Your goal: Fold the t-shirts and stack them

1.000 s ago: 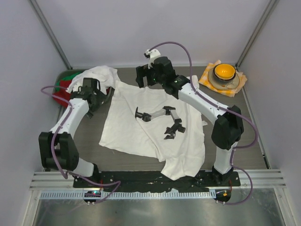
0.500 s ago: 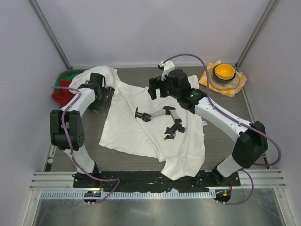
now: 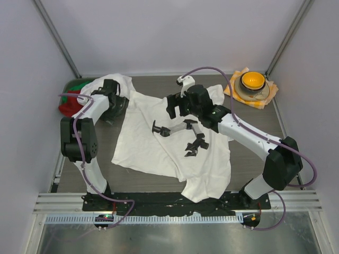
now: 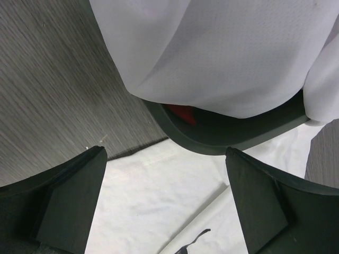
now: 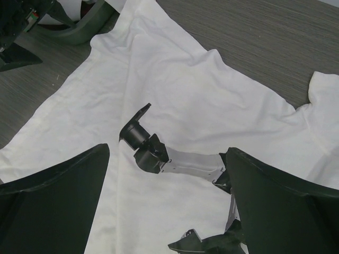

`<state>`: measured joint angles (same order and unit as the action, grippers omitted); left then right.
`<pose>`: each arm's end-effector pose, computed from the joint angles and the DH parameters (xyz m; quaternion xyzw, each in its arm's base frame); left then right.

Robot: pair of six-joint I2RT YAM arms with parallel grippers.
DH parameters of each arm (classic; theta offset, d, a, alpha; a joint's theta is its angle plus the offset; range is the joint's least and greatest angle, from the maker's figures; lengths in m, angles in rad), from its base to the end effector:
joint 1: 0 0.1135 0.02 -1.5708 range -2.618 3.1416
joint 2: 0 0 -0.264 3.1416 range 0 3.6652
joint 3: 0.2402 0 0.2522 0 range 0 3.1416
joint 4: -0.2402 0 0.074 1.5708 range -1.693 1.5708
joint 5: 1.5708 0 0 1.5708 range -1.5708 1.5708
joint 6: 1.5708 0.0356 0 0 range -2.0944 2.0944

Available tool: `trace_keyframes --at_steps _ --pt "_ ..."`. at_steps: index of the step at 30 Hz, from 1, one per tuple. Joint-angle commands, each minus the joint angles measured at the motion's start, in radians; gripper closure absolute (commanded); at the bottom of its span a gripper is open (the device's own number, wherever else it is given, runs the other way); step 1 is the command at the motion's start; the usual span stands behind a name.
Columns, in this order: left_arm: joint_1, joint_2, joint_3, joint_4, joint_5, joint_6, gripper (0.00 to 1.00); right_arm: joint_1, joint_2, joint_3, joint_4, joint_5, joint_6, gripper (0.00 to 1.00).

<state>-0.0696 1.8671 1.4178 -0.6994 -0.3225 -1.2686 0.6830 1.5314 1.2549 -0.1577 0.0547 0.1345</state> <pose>0.3878 -0.0157 0.2153 -0.5723 0.7779 -0.0051 0.2596 0.2813 0.2263 0.3221 -0.2140 0.8150 0.1927 0.5028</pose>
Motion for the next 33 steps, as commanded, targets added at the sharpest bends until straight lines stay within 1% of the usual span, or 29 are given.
trace_keyframes --at_steps 1,2,3,4,5,6,8,9,11,12,14,16,18,19,20,22,25,27,29,30,33 --pt "-0.015 -0.042 0.003 -0.017 -0.041 0.012 0.00 0.006 -0.024 0.026 -0.034 0.112 0.040 0.01" --pt "-0.024 -0.069 -0.014 -0.017 -0.049 0.040 0.00 0.006 -0.020 0.037 -0.061 0.150 0.060 0.02" --pt "-0.033 -0.129 -0.057 -0.021 -0.064 0.055 0.00 0.006 -0.019 0.041 -0.092 0.230 0.080 0.01" --pt "-0.054 -0.172 -0.087 -0.002 -0.059 0.075 0.00 0.006 -0.022 0.044 -0.162 0.259 0.100 0.01" --pt "-0.062 -0.210 -0.120 0.003 -0.050 0.098 0.00 0.004 -0.027 0.026 -0.186 0.292 0.147 0.01" --pt "-0.070 -0.286 -0.181 0.001 -0.046 0.144 0.00 0.004 -0.036 0.009 -0.206 0.372 0.168 0.01" --pt "-0.093 -0.353 -0.244 0.012 0.012 0.213 0.00 -0.010 -0.050 -0.043 -0.241 0.421 0.209 0.00" --pt "-0.102 -0.383 -0.290 0.009 0.025 0.271 0.00 -0.042 -0.048 -0.058 -0.249 0.427 0.226 0.00" --pt "-0.142 -0.456 -0.339 -0.014 0.069 0.330 0.00 -0.078 -0.027 -0.101 -0.267 0.409 0.255 0.00" --pt "-0.179 -0.477 -0.353 -0.015 0.079 0.374 0.00 -0.120 -0.017 -0.113 -0.266 0.393 0.276 0.00" --pt "-0.214 -0.535 -0.382 -0.043 0.071 0.385 0.00 -0.154 0.021 -0.140 -0.252 0.346 0.290 0.00" --pt "-0.254 -0.568 -0.411 -0.008 0.086 0.408 0.00 -0.203 0.050 -0.152 -0.221 0.326 0.323 0.00" --pt "-0.283 -0.557 -0.424 0.024 0.121 0.417 0.00 -0.238 0.087 -0.155 -0.198 0.310 0.347 0.00" --pt "-0.295 -0.545 -0.421 0.028 0.131 0.422 0.00 -0.279 0.099 -0.153 -0.189 0.301 0.352 0.01" --pt "-0.305 -0.514 -0.416 0.038 0.141 0.423 0.00 -0.298 0.113 -0.149 -0.178 0.253 0.353 0.00" --pt "-0.323 -0.487 -0.416 0.076 0.145 0.422 0.00 -0.324 0.156 -0.121 -0.154 0.225 0.350 0.01" --pt "-0.323 -0.435 -0.421 0.141 0.148 0.414 0.00 -0.326 0.228 -0.057 -0.154 0.180 0.329 0.01" --pt "-0.323 -0.378 -0.412 0.173 0.160 0.408 0.00 -0.327 0.266 -0.032 -0.163 0.180 0.329 0.01" --pt "-0.323 -0.330 -0.390 0.184 0.171 0.403 0.00 -0.341 0.323 -0.005 -0.175 0.180 0.332 0.01" --pt "-0.323 -0.278 -0.382 0.190 0.183 0.400 0.00 -0.347 0.340 0.001 -0.172 0.175 0.332 0.01" --pt "-0.323 -0.194 -0.358 0.202 0.172 0.391 0.00 -0.376 0.413 0.037 -0.172 0.175 0.326 0.01"
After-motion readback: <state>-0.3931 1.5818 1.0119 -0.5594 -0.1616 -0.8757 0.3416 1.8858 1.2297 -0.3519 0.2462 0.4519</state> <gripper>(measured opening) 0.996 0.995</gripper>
